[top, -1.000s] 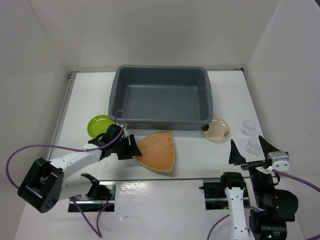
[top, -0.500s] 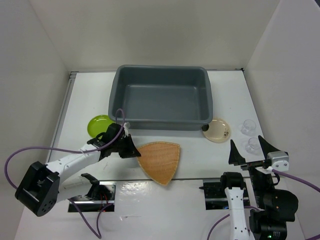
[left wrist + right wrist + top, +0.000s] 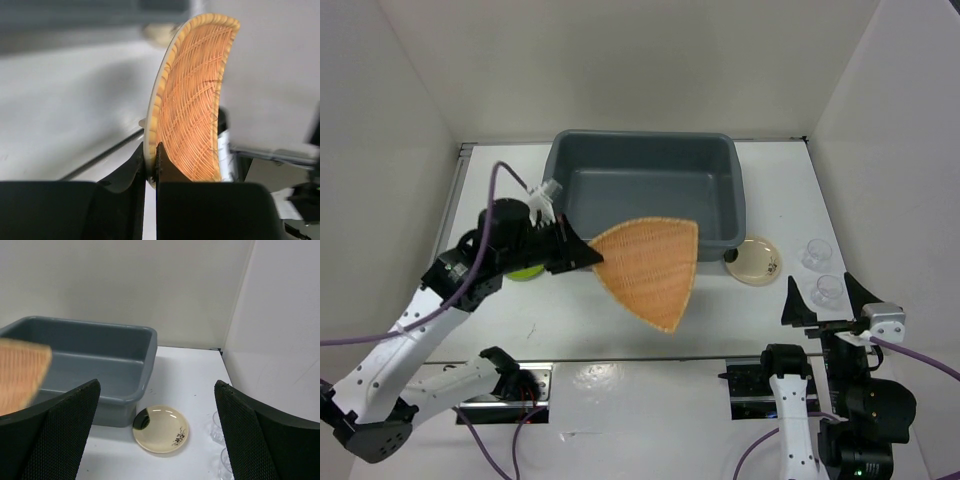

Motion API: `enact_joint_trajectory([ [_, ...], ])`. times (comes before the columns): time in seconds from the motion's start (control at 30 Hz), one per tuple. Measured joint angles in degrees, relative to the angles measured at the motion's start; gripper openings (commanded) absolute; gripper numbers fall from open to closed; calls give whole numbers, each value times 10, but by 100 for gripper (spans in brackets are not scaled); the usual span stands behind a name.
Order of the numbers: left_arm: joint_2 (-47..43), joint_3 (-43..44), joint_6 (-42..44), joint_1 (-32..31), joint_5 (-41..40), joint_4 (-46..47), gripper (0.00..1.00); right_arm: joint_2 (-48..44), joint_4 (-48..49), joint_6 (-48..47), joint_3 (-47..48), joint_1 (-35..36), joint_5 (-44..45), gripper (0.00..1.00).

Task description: Place the mixed dishes into the plastic bin

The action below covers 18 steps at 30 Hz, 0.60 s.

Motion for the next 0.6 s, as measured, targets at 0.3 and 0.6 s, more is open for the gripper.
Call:
enact_joint_trajectory([
  [0.3,210,286,15,42,7,45,0,0,0,3,0,-3,12,99],
  [0.6,522,354,-2,137,-35,99,0,0,0,2,0,-9,10,99],
])
